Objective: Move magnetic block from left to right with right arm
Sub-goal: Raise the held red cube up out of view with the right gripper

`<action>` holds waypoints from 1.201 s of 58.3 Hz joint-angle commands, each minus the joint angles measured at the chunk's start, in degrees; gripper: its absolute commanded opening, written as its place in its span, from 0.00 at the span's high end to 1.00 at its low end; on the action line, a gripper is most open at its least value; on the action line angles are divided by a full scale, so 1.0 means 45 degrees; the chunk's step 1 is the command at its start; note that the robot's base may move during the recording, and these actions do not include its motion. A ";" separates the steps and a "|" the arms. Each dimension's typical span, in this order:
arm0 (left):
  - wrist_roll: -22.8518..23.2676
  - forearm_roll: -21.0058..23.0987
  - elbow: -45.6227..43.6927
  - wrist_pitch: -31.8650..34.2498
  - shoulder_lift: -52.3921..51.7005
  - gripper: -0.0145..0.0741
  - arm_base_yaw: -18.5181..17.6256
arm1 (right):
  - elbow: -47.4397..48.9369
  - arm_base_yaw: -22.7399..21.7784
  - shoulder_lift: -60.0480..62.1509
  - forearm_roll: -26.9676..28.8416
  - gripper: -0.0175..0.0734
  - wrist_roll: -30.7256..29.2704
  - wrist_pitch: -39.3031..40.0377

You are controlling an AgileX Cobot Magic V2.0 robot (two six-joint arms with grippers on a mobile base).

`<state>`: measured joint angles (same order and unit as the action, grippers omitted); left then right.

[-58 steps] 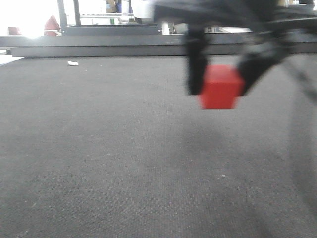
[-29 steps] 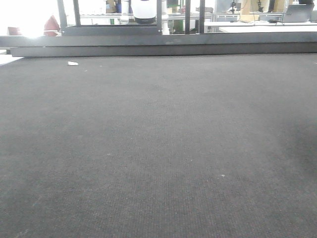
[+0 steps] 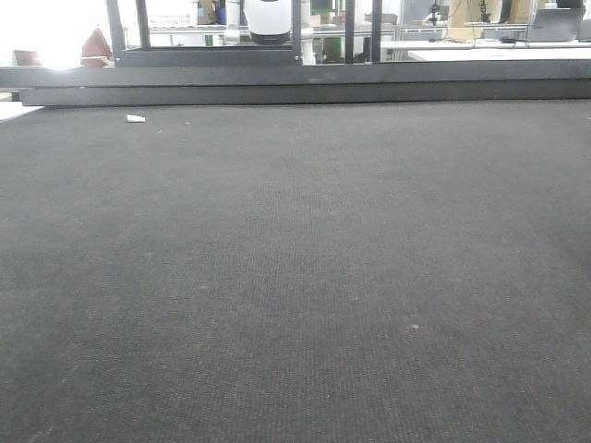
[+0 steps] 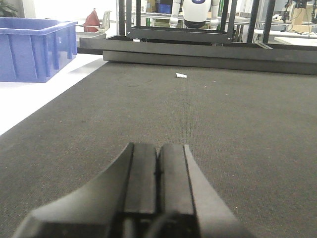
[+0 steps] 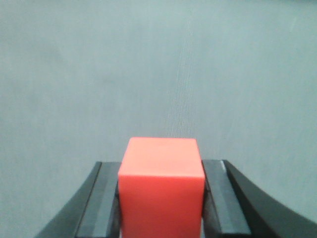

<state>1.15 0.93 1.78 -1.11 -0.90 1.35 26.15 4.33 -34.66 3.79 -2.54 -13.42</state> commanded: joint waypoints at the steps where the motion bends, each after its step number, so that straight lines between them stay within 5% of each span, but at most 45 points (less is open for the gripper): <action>1: 0.0014 0.0080 0.0130 0.1051 -0.0109 0.97 0.0036 | -0.0043 -0.0077 0.0983 0.0081 0.53 -0.0178 0.1551; 20: 0.0014 0.0080 0.0130 0.1051 -0.0109 0.97 0.0036 | -0.0652 -0.0077 0.4248 0.0081 0.53 -0.0178 0.1347; 70: 0.0014 0.0080 0.0130 0.1051 -0.0109 0.97 0.0036 | -0.0652 -0.0077 0.4367 0.0081 0.53 -0.0178 0.1348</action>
<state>1.15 0.93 1.78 -1.11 -0.90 1.35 21.64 4.33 -14.55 3.79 -2.90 -12.24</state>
